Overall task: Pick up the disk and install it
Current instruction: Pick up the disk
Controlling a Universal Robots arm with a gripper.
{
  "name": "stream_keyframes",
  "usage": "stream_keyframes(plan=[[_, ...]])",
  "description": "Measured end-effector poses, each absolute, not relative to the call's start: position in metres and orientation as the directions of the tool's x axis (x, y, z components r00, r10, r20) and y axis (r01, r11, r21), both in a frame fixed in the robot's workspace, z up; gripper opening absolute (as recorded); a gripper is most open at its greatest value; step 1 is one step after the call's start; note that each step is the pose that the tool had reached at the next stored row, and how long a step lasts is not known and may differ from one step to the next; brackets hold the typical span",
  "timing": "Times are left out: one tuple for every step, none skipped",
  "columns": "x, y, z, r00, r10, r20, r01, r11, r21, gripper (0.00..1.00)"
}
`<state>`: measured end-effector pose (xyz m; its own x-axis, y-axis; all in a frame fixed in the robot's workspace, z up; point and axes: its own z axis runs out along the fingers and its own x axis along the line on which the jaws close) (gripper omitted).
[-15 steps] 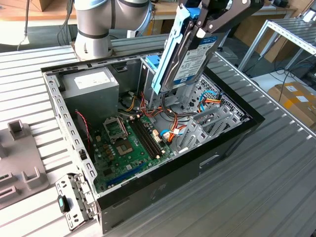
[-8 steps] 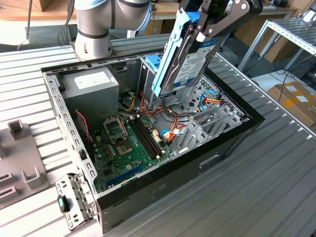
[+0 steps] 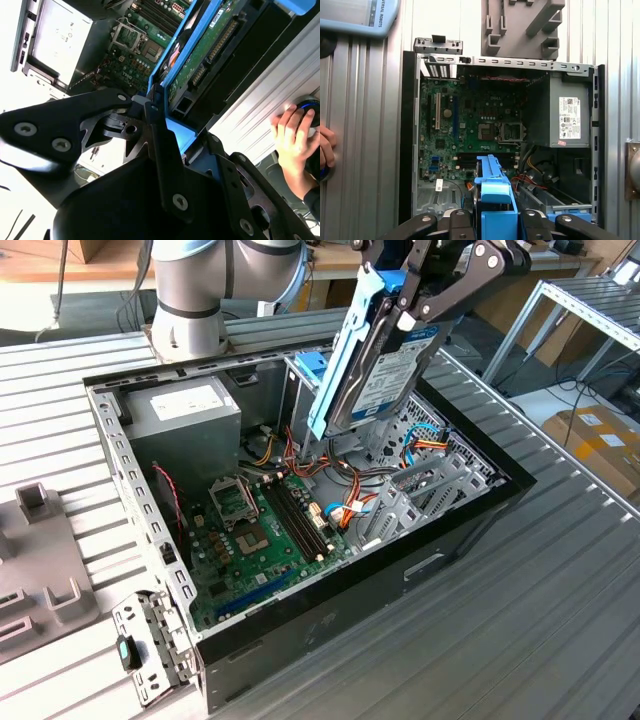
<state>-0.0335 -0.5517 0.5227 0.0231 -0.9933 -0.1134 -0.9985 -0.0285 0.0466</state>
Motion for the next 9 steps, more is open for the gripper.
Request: stream_keyframes(plan=[[-0.0336, -0.5521, 0.5219, 0.023, -0.993, -0.113, -0.999, -0.028, 0.047, 0.37], [-0.0335, -0.5524, 0.5214, 0.023, -0.993, -0.113, -0.999, -0.029, 0.047, 0.37], [-0.0335, -0.5526, 0.521, 0.023, -0.993, -0.113, -0.999, -0.029, 0.047, 0.37], [-0.0335, -0.5528, 0.5206, 0.023, -0.993, -0.113, -0.999, -0.028, 0.047, 0.37], [-0.0335, -0.5531, 0.5202, 0.023, -0.993, -0.113, -0.999, -0.029, 0.047, 0.37], [-0.0335, -0.5533, 0.5198, 0.023, -0.993, -0.113, -0.999, -0.029, 0.047, 0.37], [-0.0335, -0.5535, 0.5194, 0.023, -0.993, -0.113, -0.999, -0.029, 0.047, 0.37], [-0.0335, -0.5538, 0.519, 0.023, -0.993, -0.113, -0.999, -0.029, 0.047, 0.37], [-0.0335, -0.554, 0.5186, 0.023, -0.993, -0.113, -0.999, -0.029, 0.047, 0.37]])
